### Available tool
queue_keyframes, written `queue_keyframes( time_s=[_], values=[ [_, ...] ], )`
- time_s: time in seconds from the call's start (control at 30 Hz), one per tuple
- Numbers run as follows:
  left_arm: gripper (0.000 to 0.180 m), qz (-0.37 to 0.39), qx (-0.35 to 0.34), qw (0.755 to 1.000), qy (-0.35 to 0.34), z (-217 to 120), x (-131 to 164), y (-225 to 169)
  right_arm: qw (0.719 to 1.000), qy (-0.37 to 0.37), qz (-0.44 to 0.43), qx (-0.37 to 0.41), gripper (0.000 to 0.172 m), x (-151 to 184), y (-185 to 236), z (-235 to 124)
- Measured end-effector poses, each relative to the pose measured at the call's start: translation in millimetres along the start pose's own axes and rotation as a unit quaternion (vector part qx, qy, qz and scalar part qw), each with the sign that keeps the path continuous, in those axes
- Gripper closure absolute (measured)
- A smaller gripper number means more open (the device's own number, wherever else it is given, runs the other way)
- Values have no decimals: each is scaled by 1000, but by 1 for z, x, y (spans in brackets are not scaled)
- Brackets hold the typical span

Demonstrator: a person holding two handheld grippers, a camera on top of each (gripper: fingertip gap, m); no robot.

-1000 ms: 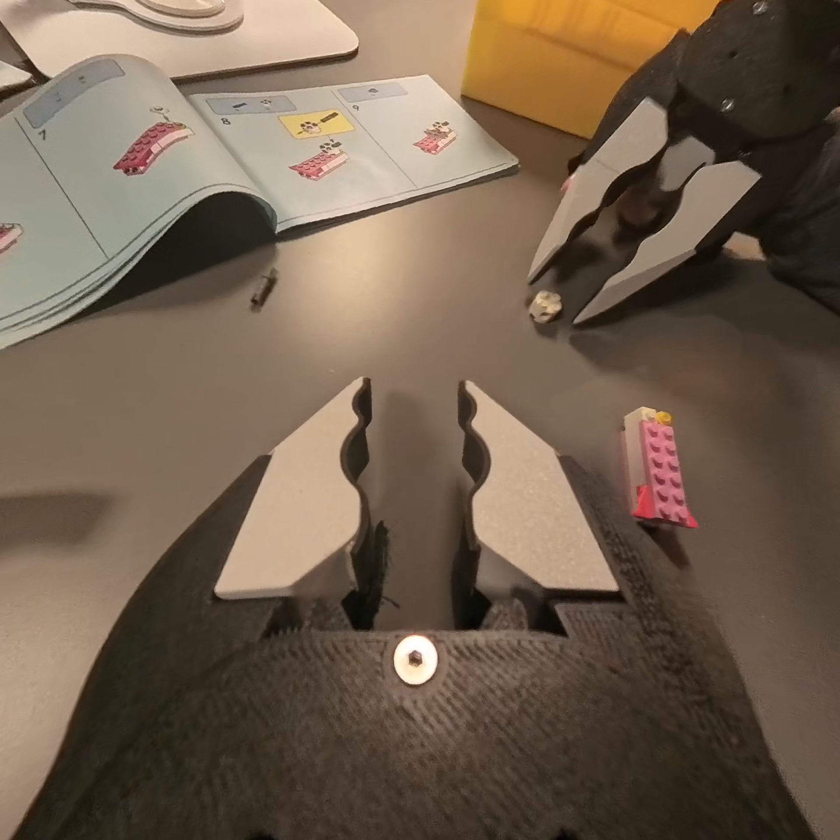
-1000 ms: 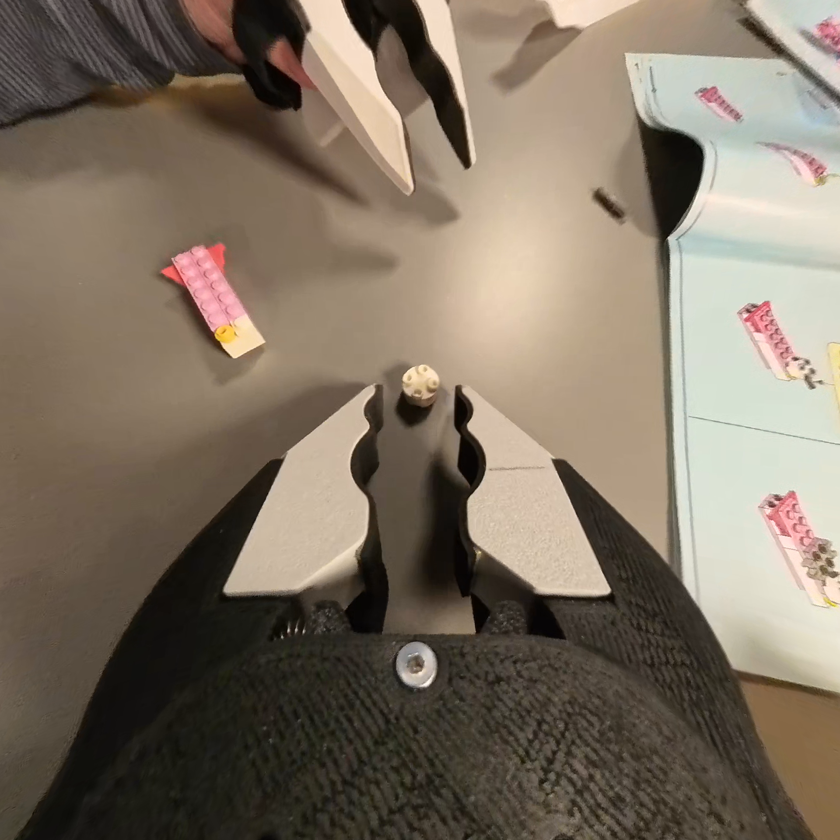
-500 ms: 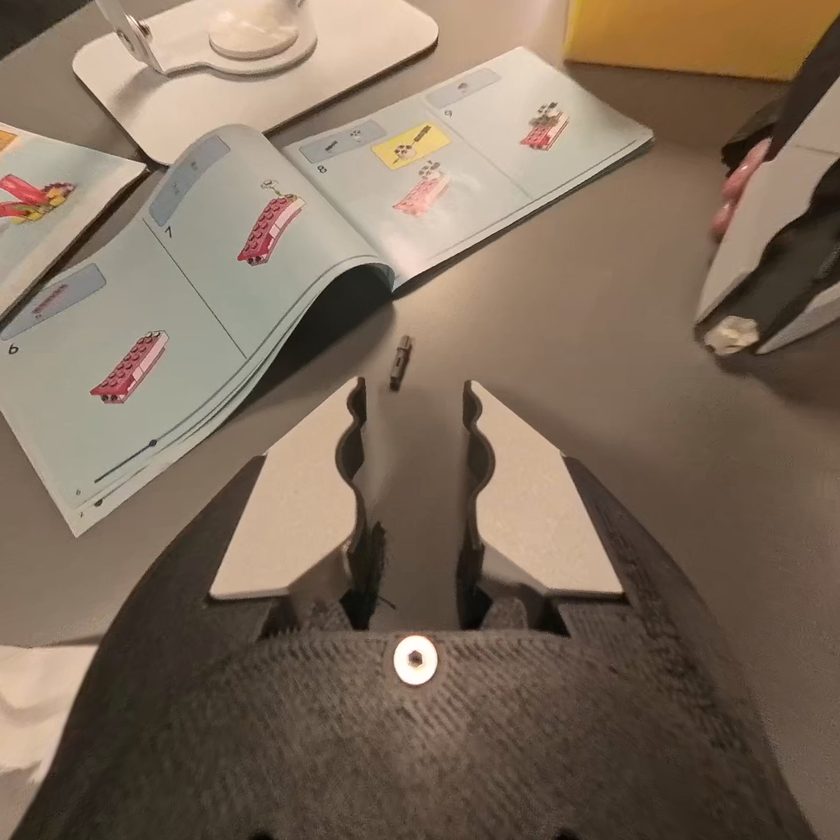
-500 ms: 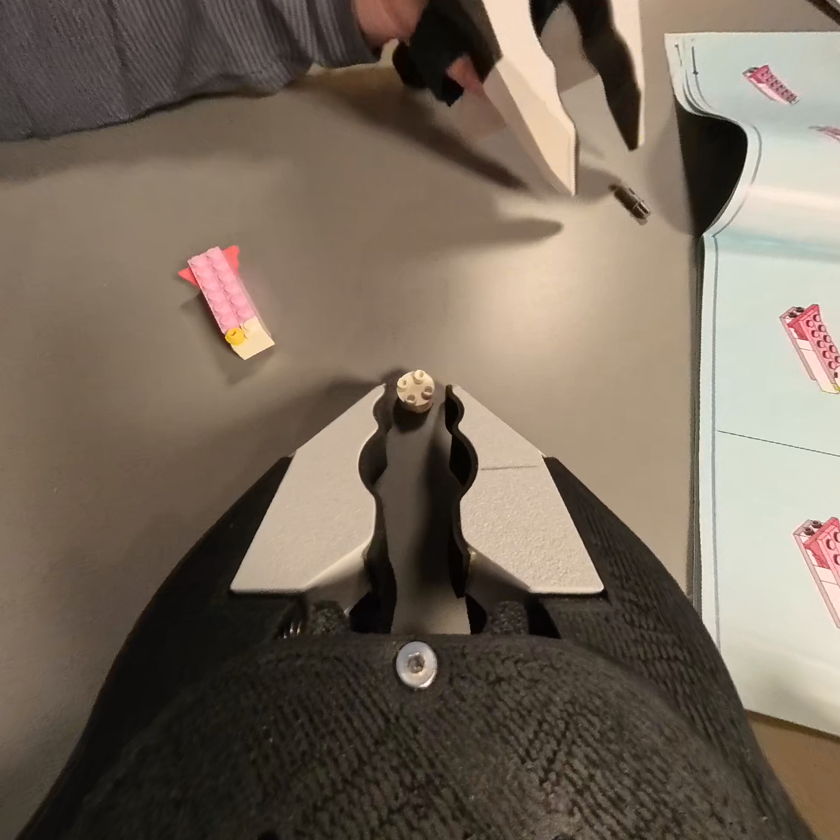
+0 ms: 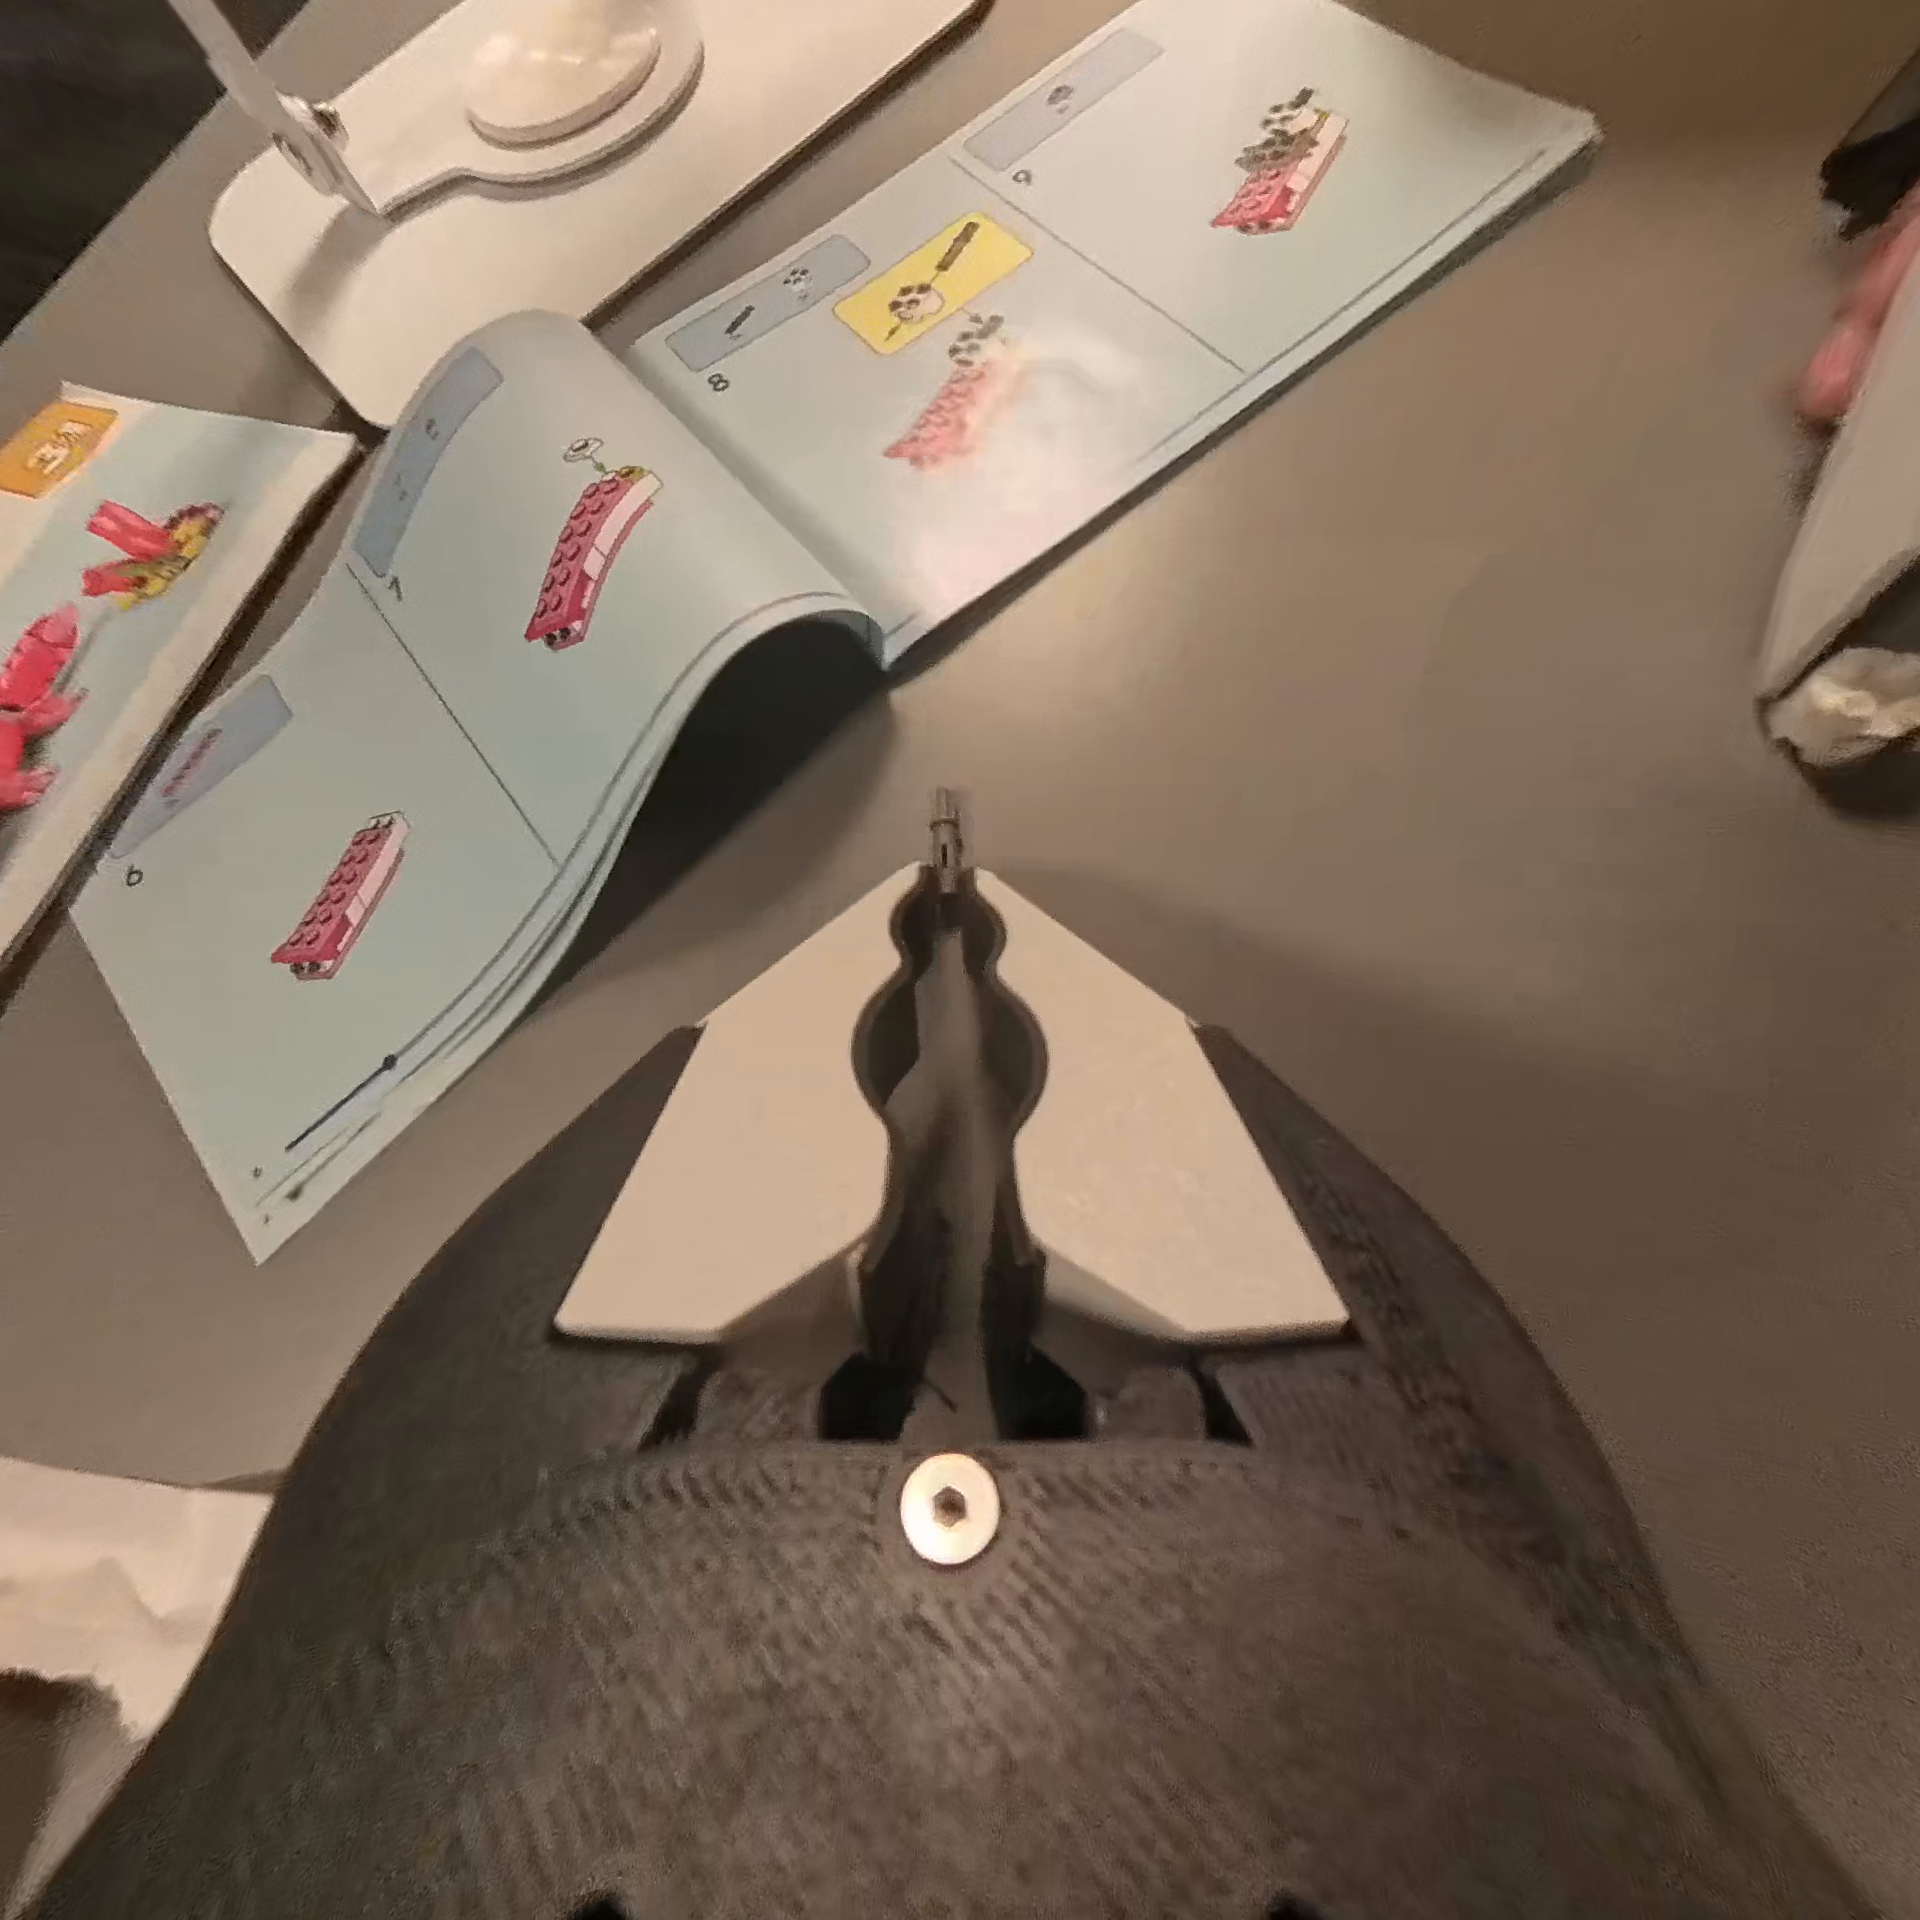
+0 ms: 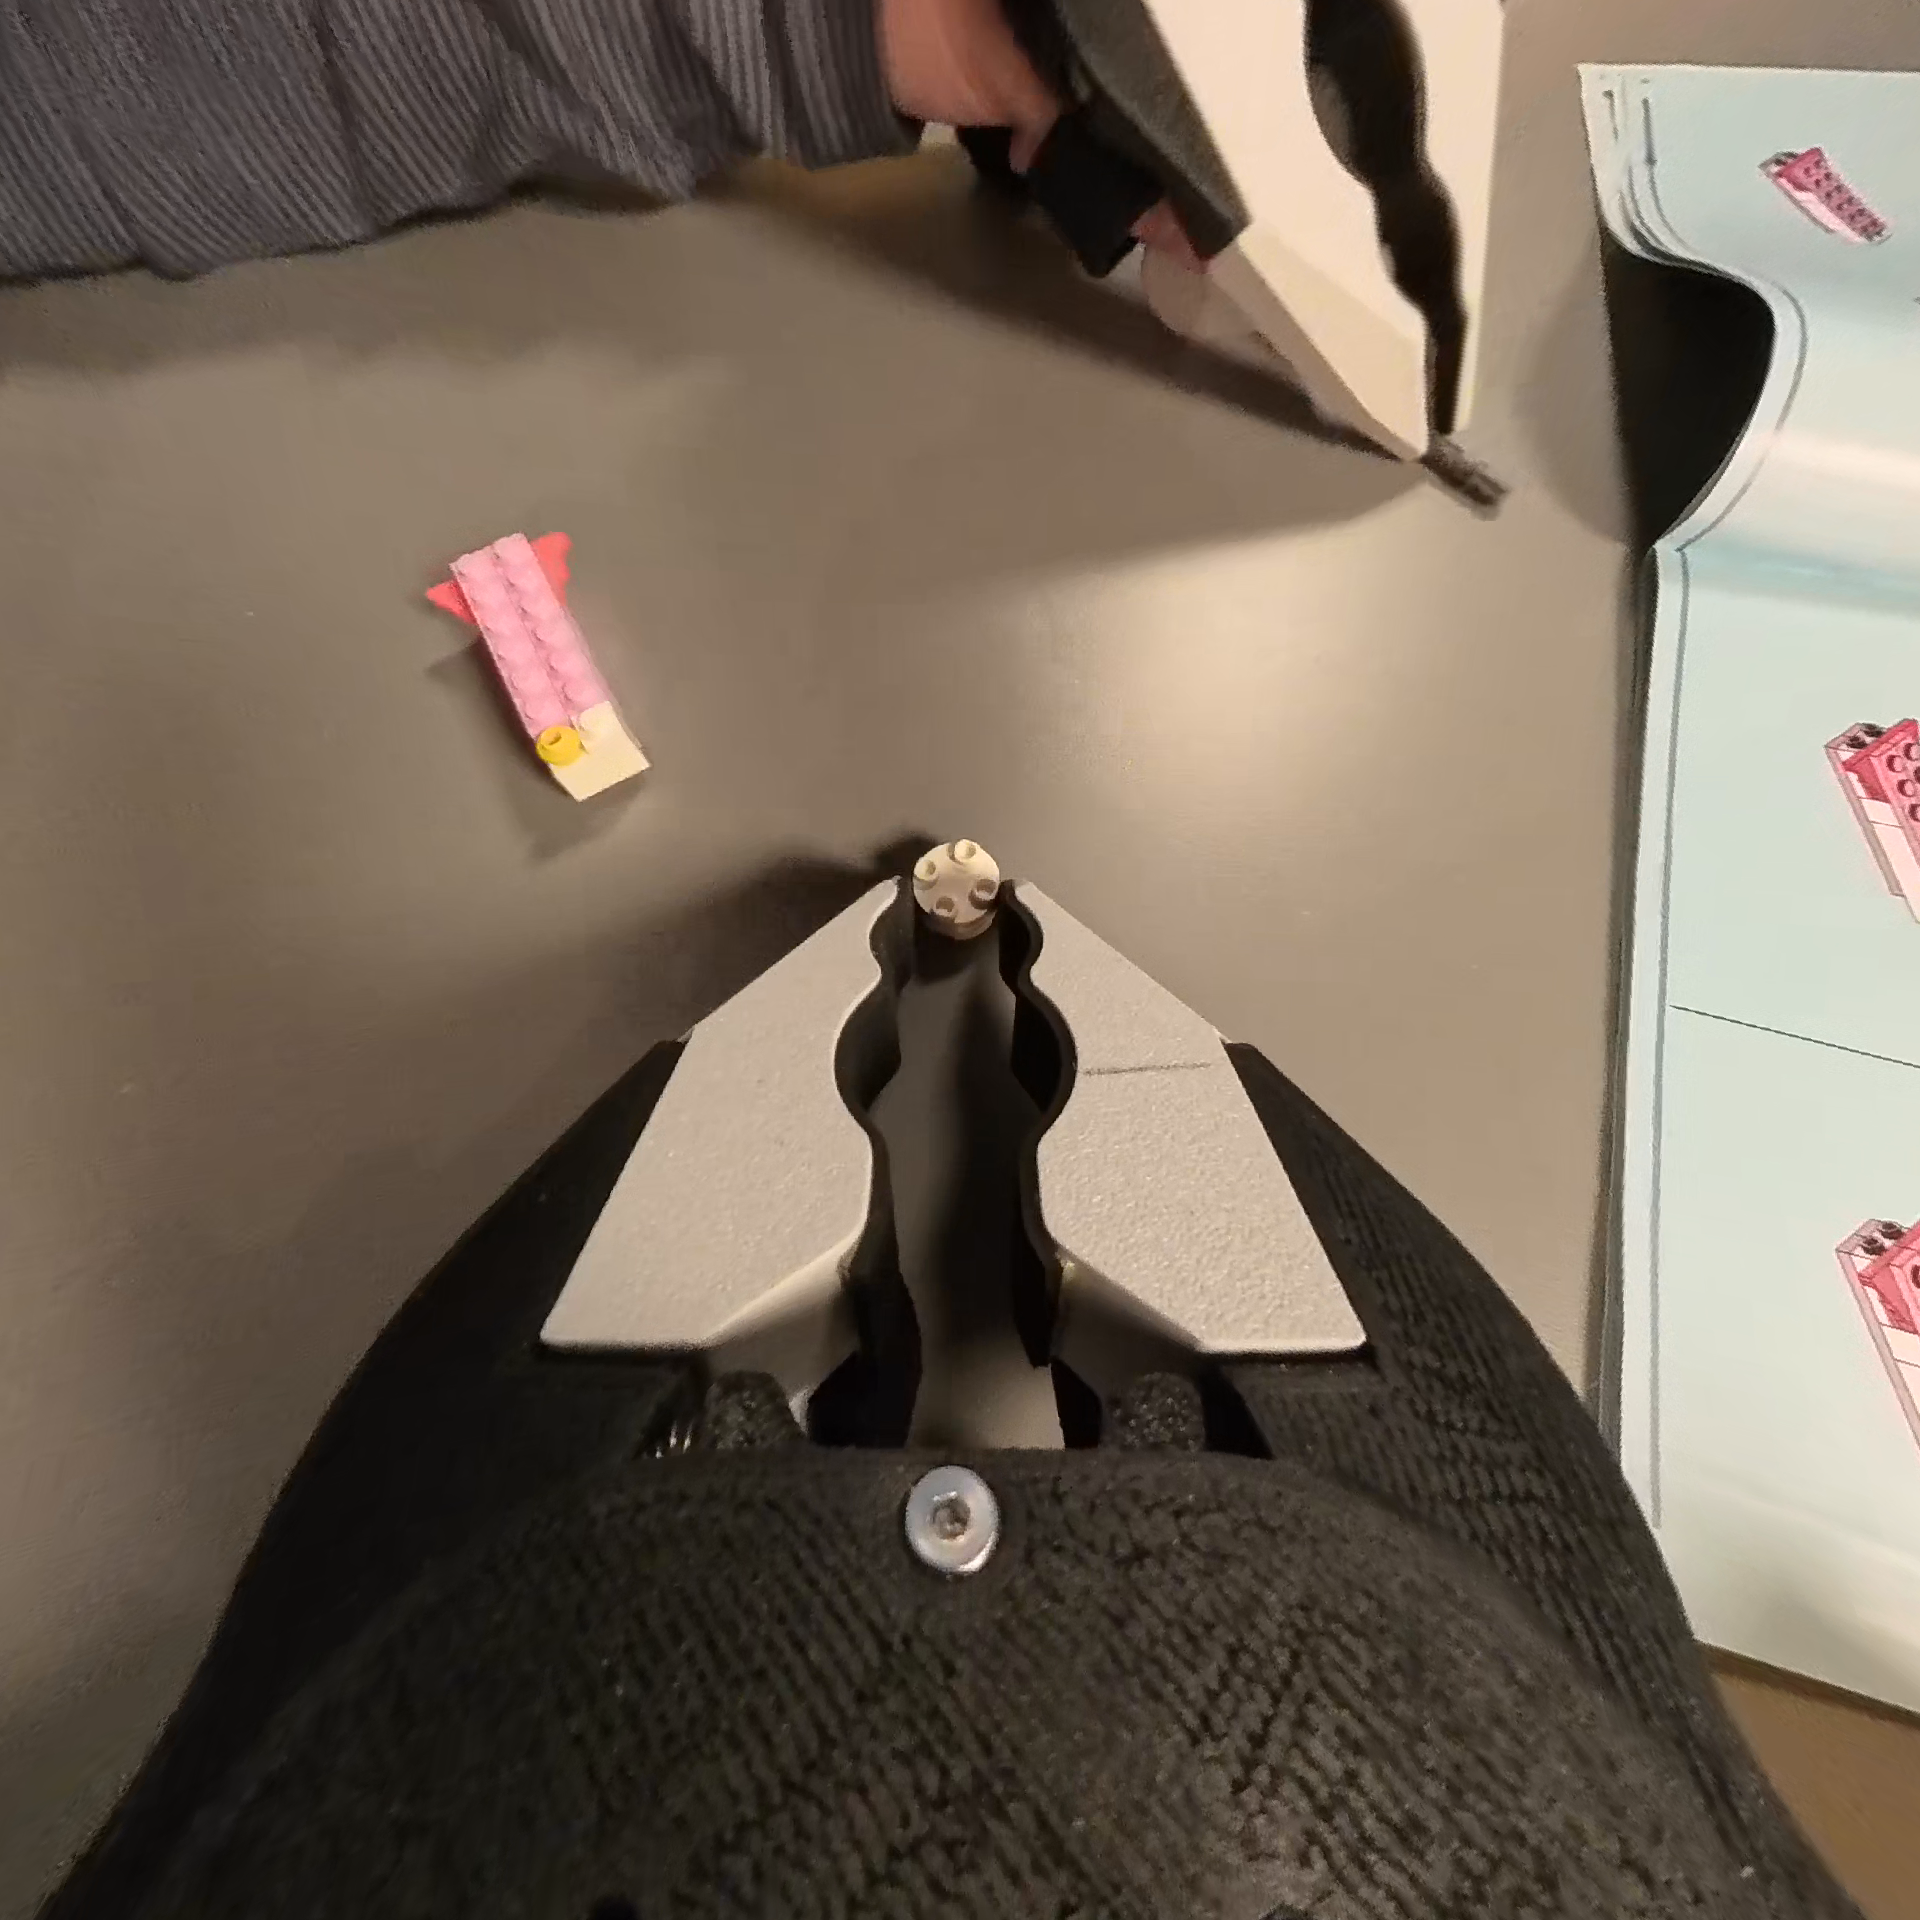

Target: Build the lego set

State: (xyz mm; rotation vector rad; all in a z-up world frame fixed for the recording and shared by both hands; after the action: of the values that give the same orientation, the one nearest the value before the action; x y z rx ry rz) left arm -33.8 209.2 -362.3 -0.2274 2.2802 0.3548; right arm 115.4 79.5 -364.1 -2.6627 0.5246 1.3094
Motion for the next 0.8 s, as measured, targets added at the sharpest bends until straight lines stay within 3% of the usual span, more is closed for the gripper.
queue_keyframes(
  time_s=[0.23, 0.37, 0.47, 0.6, 0.7, 0.8],
  values=[
    [178, -50, -41, 998, -27, -28, 9, -24, 1000, 1, -8, -4, 158, 0, 2, 0],
    [178, -93, -4, 995, 22, -43, 23, -49, 1000, 1, -12, -7, 158, 0, 3, 0],
    [178, -134, 46, 989, 35, -55, 25, -69, 1000, 1, -14, -11, 158, 0, 4, 0],
    [177, -134, 69, 988, 28, -61, 28, -78, 1000, 1, -14, -13, 158, 0, 4, 0],
    [156, -151, 91, 984, 30, -61, 28, -79, 1000, 1, -13, -14, 158, 0, 4, 0],
    [151, -156, 106, 981, 32, -62, 27, -80, 1000, 1, -13, -15, 158, 0, 4, 0]
  ],
)
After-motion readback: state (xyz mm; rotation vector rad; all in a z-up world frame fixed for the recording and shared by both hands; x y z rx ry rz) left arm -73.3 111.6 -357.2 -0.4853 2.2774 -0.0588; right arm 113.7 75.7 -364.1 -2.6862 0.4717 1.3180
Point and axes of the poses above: each gripper's, where its closed fingertips meet, z out along the fingers, x out of its underside, y = z × x across the jaws, the point moved 7 cm from there along -z, back along the fingers
